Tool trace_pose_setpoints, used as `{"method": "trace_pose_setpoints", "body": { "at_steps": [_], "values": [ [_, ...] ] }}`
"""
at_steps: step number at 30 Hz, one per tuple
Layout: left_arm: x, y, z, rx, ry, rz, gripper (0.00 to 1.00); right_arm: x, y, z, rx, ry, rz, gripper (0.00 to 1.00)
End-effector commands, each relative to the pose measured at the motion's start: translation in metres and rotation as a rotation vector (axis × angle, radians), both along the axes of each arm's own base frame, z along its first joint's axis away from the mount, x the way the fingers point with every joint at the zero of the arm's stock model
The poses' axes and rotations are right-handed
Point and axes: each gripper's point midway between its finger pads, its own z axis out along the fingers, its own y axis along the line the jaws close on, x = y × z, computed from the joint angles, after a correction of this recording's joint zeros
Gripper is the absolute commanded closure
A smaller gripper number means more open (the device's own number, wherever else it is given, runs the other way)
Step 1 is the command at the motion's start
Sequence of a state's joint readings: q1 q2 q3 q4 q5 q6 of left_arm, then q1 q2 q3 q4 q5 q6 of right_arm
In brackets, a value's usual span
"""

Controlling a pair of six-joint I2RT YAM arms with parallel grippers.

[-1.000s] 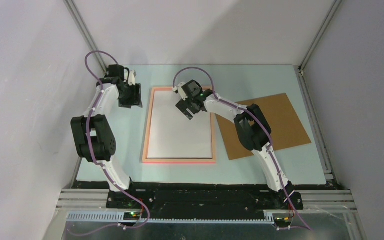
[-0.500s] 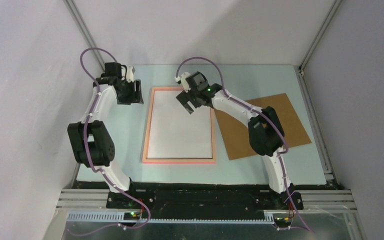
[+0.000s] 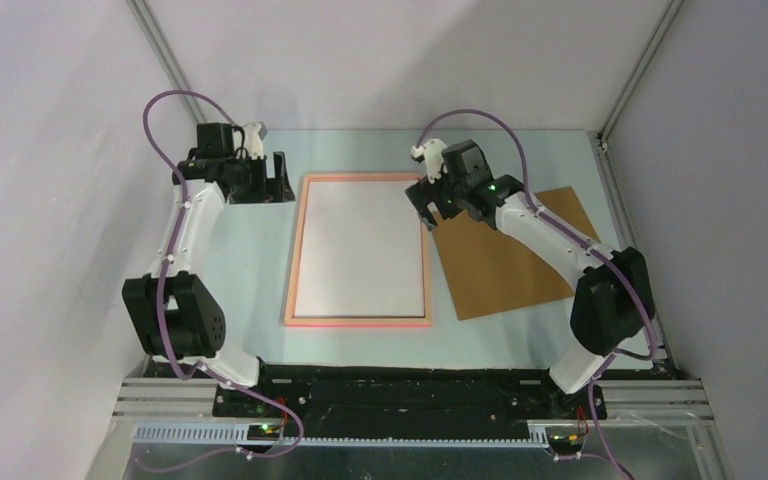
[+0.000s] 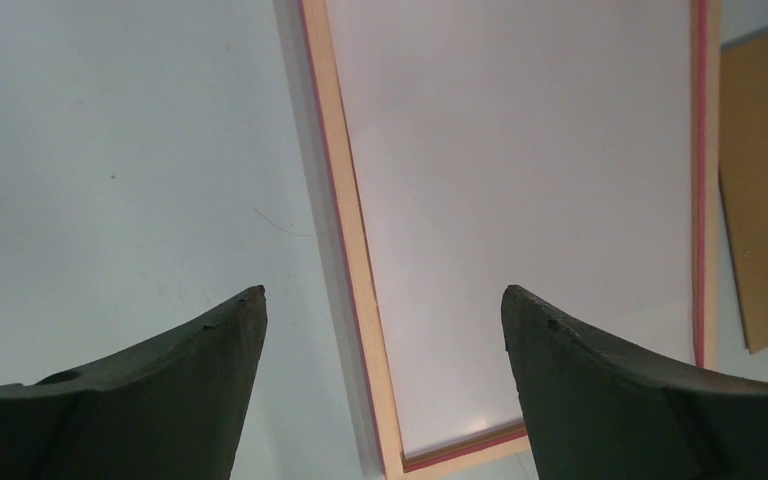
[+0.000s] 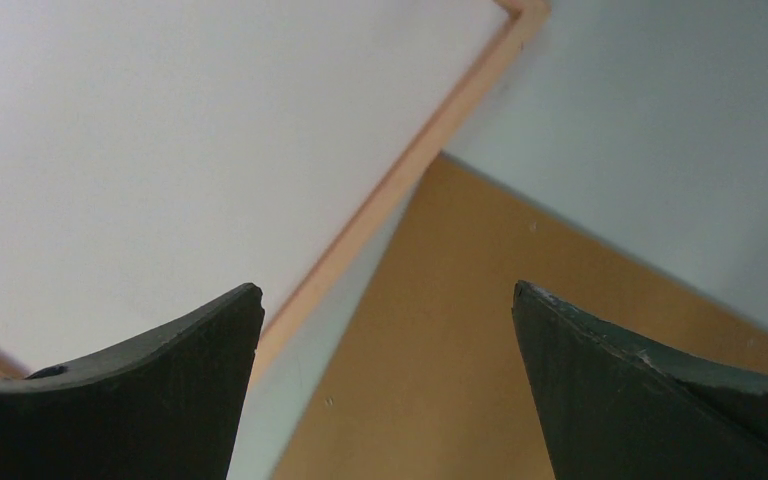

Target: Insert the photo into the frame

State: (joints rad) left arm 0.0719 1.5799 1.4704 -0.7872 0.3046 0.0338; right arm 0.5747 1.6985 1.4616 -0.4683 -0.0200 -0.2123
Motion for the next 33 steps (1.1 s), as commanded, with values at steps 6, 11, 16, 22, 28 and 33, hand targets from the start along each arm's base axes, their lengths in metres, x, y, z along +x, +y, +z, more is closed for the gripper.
{"method": "trace_pose_setpoints", "body": {
  "at_steps": [6,11,16,22,28,33],
  "values": [
    [-0.018,-0.026,0.033,0.013,-0.131,-0.099,0.04,-0.016,-0.048,-0.050,-0.046,0.065,-0.001,0.01],
    [-0.027,-0.037,0.030,0.035,-0.144,-0.127,0.04,-0.017,-0.055,-0.085,-0.079,0.118,-0.007,0.02],
    [-0.031,-0.042,0.027,0.046,-0.146,-0.141,0.04,-0.015,-0.056,-0.116,-0.131,0.157,-0.008,0.03],
    [-0.031,-0.044,0.028,0.048,-0.156,-0.147,0.04,-0.011,-0.049,-0.137,-0.201,0.143,-0.002,0.04],
    [-0.031,-0.044,0.027,0.052,-0.155,-0.148,0.04,-0.005,-0.037,-0.139,-0.245,0.104,0.007,0.04],
    [-0.030,-0.043,0.028,0.054,-0.161,-0.149,0.05,-0.007,-0.023,-0.147,-0.263,0.140,0.019,0.04]
  ]
}}
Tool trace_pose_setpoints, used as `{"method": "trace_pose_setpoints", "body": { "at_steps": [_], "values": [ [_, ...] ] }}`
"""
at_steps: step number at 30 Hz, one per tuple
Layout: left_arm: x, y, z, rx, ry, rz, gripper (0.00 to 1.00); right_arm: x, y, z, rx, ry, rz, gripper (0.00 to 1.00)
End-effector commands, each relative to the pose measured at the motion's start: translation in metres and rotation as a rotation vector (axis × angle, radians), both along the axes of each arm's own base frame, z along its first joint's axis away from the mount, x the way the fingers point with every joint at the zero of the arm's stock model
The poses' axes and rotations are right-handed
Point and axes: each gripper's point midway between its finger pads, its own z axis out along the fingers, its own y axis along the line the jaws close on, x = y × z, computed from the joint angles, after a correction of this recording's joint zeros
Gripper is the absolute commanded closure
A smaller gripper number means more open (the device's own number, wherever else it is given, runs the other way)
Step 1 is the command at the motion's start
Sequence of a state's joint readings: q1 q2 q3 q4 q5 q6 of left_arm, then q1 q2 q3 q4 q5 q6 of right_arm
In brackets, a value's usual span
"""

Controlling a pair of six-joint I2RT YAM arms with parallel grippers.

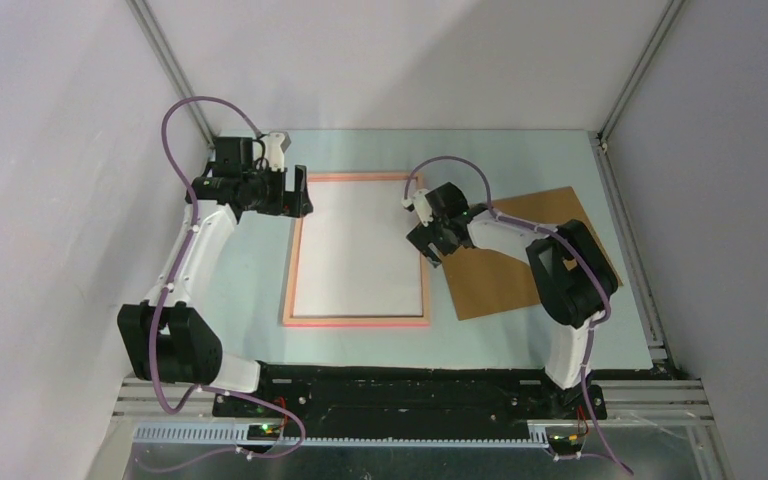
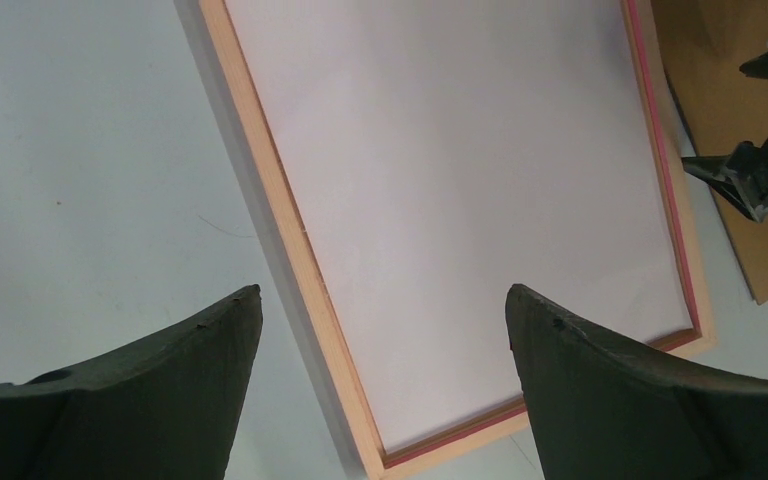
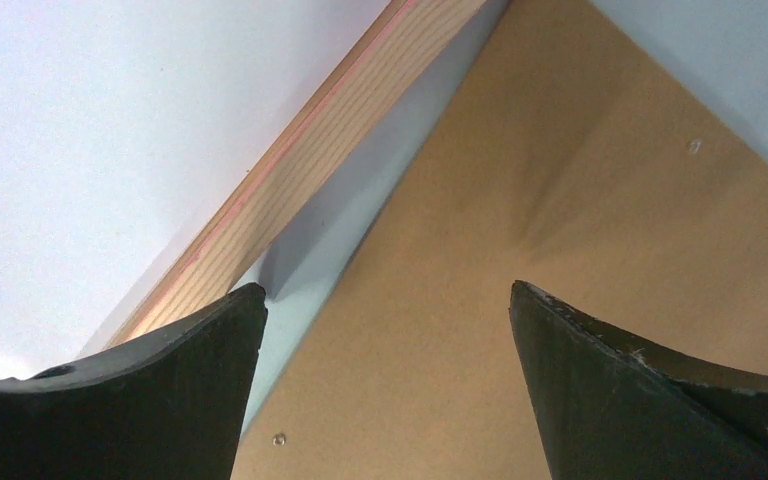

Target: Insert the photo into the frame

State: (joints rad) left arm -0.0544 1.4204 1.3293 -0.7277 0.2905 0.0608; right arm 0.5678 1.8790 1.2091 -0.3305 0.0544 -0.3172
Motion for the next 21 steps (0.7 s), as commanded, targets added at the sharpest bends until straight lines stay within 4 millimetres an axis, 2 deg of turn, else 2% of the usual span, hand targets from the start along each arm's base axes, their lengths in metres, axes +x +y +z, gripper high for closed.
{"method": "trace_pose_setpoints", "body": {
  "at_steps": [1,7,12,16,18,21],
  "values": [
    [0.001,0.001,0.018,0.021,-0.077,-0.014,0.05,0.016,0.018,0.007,0.000,-0.036,-0.003,0.04],
    [0.001,-0.003,0.015,0.014,-0.067,-0.014,0.05,0.019,0.045,0.017,0.026,-0.040,0.012,0.04],
    [0.006,-0.018,0.016,-0.006,-0.061,-0.029,0.04,0.020,0.044,0.031,0.063,-0.014,-0.014,0.04],
    [0.012,-0.047,0.016,-0.023,-0.052,-0.076,0.05,0.017,0.022,0.063,0.123,-0.013,-0.053,0.02],
    [0.013,-0.068,0.016,-0.051,-0.039,-0.100,0.05,0.014,0.005,0.077,0.147,-0.011,-0.078,0.01],
    [0.011,-0.110,0.010,-0.104,0.006,-0.164,0.05,0.013,-0.034,0.095,0.169,-0.021,-0.147,0.01]
  ]
}}
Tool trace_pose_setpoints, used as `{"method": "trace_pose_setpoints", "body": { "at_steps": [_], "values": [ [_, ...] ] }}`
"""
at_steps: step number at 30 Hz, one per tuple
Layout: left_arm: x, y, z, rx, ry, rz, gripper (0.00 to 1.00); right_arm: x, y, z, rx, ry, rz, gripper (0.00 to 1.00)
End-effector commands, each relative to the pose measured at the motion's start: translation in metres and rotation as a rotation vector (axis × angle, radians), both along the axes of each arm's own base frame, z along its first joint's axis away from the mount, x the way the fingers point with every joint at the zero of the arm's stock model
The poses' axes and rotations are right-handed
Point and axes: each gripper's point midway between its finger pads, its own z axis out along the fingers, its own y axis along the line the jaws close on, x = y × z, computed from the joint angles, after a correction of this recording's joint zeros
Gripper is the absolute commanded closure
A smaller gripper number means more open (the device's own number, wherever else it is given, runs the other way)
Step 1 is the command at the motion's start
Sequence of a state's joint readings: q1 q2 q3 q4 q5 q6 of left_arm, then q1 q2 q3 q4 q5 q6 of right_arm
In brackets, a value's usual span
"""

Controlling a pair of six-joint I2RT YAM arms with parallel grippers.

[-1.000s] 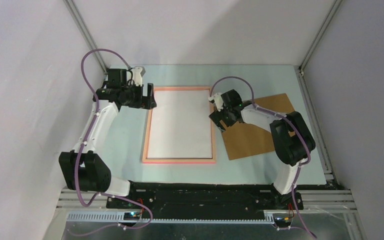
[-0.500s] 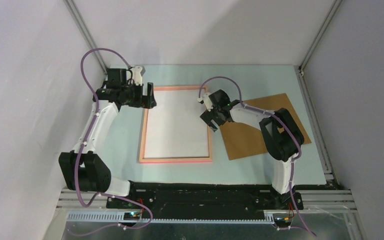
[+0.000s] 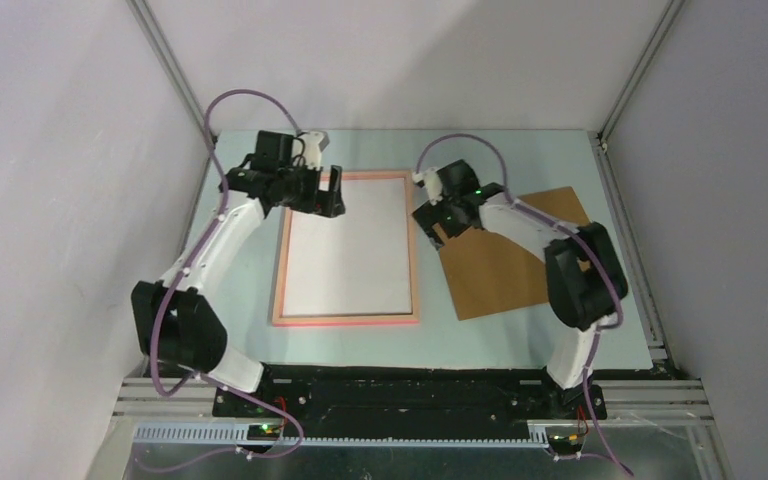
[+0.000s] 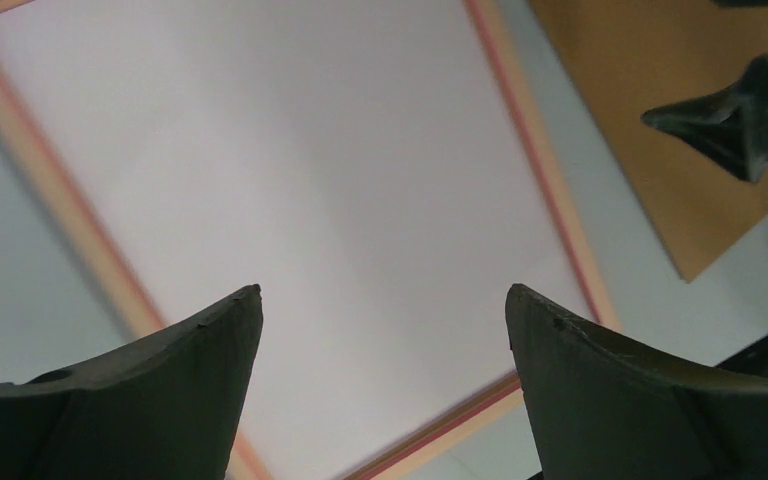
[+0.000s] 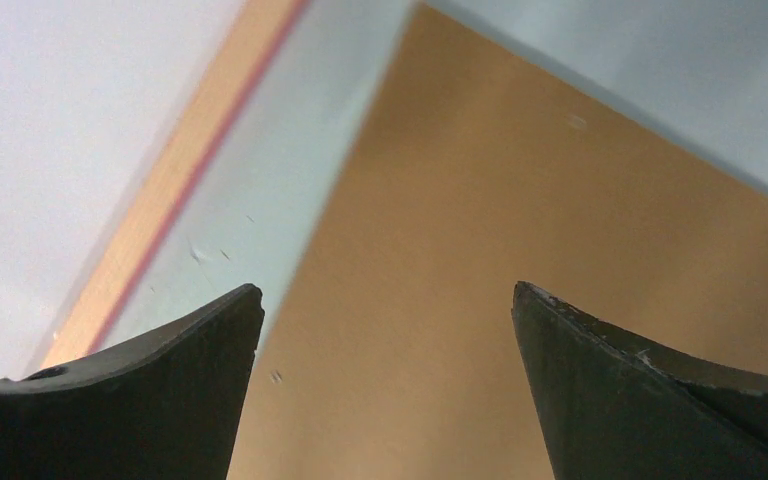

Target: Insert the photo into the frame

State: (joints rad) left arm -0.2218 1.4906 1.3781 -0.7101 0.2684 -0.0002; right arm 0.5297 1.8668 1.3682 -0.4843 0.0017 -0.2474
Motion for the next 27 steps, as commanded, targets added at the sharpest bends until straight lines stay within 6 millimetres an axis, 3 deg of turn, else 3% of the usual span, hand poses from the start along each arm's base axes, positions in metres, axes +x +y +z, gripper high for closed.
{"method": "trace_pose_setpoints", "body": {
  "at_steps": [1,7,10,13,17,20,21,22,23,24,25,26,27],
  "values": [
    [0.010,-0.057,0.018,-0.098,-0.016,-0.067,0.05,-0.003,-0.047,0.062,0.095,-0.059,-0.098,0.01],
    [0.005,-0.136,0.009,-0.198,0.087,-0.162,0.07,0.001,-0.146,0.079,0.146,-0.055,-0.318,0.01],
    [0.004,-0.175,-0.006,-0.239,0.170,-0.184,0.07,0.001,-0.179,0.079,0.183,-0.039,-0.392,0.01],
    [-0.006,-0.211,-0.019,-0.281,0.256,-0.230,0.08,0.001,-0.224,0.075,0.201,-0.029,-0.504,0.01],
    [-0.001,-0.248,-0.038,-0.291,0.302,-0.273,0.09,-0.016,-0.251,0.071,0.258,0.031,-0.571,0.02],
    [0.020,-0.269,-0.048,-0.270,0.257,-0.296,0.09,-0.040,-0.262,0.066,0.236,0.051,-0.570,0.03],
    [0.028,-0.272,-0.061,-0.236,0.239,-0.294,0.09,-0.046,-0.268,0.065,0.221,0.049,-0.579,0.03],
    [0.037,-0.277,-0.054,-0.238,0.203,-0.298,0.09,-0.058,-0.271,0.061,0.190,0.056,-0.572,0.03],
    [0.044,-0.280,-0.066,-0.209,0.189,-0.300,0.09,-0.068,-0.276,0.055,0.168,0.074,-0.583,0.03],
    [0.054,-0.285,-0.057,-0.211,0.146,-0.298,0.09,-0.077,-0.279,0.056,0.147,0.075,-0.572,0.03],
    [0.058,-0.288,-0.070,-0.197,0.152,-0.300,0.09,-0.086,-0.280,0.051,0.129,0.096,-0.572,0.03],
    [0.067,-0.293,-0.060,-0.208,0.116,-0.301,0.08,-0.095,-0.282,0.051,0.109,0.105,-0.558,0.03],
    [0.070,-0.295,-0.074,-0.197,0.131,-0.295,0.08,-0.103,-0.283,0.046,0.088,0.126,-0.558,0.03]
  ]
}}
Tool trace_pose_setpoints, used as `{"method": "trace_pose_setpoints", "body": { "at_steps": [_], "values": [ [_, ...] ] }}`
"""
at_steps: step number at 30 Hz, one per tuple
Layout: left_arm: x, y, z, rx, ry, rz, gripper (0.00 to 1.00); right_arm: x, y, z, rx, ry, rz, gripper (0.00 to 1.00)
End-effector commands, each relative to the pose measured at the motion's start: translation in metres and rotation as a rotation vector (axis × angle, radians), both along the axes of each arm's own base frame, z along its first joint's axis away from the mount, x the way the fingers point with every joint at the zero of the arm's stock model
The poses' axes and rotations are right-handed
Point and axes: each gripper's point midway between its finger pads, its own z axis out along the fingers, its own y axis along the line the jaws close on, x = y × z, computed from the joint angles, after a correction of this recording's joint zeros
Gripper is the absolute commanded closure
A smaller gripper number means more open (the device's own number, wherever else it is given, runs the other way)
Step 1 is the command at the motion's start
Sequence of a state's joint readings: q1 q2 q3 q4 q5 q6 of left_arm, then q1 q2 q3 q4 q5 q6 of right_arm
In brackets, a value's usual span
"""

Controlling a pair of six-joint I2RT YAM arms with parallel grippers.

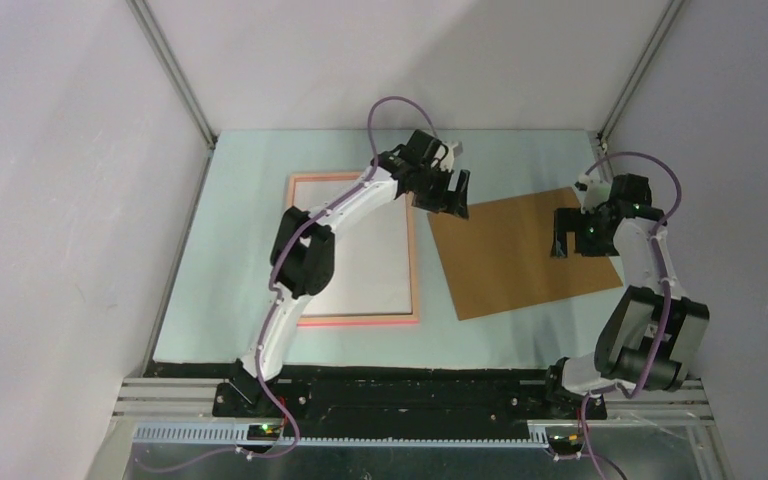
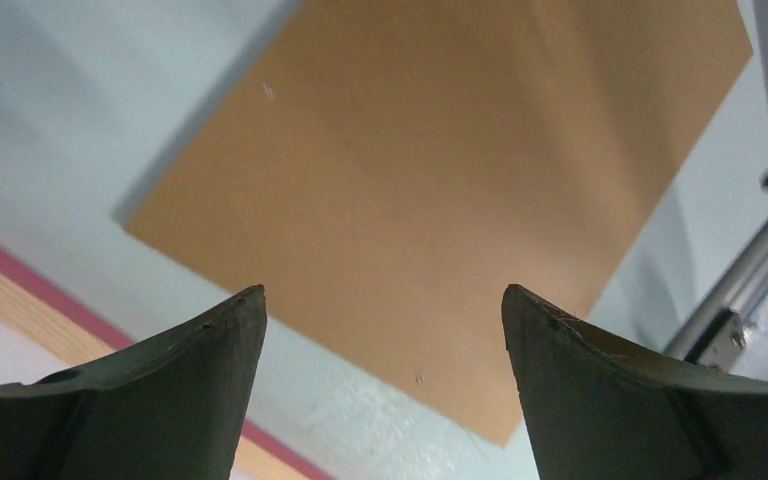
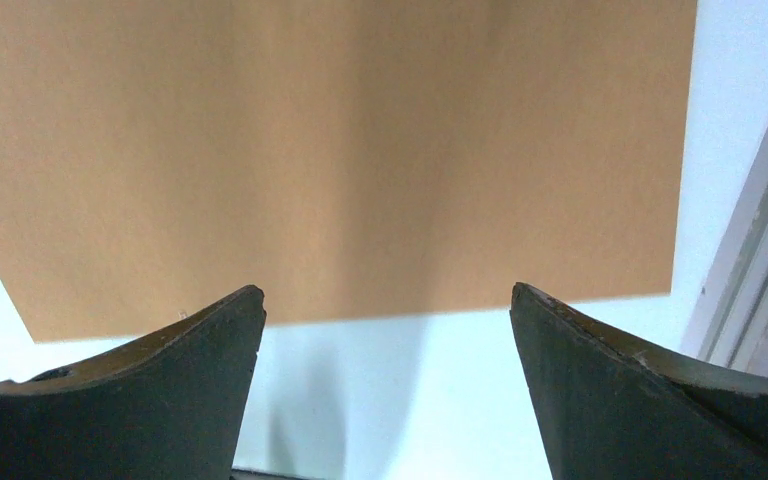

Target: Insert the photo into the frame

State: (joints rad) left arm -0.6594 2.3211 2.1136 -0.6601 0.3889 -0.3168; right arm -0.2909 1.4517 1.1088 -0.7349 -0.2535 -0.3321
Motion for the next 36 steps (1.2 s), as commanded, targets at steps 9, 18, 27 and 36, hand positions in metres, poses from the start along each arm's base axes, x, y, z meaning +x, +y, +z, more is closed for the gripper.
{"method": "trace_pose_setpoints", "body": {
  "at_steps": [9,18,27,36],
  "values": [
    [0.068,-0.017,-0.008,0.020,-0.156,0.134,0.08,-0.086,-0.016,-0.026,-0.103,0.197,0.112,0.04],
    [0.075,-0.023,-0.039,-0.007,-0.067,0.207,0.08,-0.093,-0.027,-0.049,-0.063,0.272,0.088,0.05],
    [0.067,-0.029,-0.048,-0.030,-0.014,0.195,0.13,-0.098,-0.026,-0.061,-0.032,0.324,0.077,0.06],
    [0.054,-0.033,-0.049,-0.053,0.031,0.157,0.16,-0.099,-0.028,-0.066,-0.021,0.349,0.059,0.06]
  ]
}}
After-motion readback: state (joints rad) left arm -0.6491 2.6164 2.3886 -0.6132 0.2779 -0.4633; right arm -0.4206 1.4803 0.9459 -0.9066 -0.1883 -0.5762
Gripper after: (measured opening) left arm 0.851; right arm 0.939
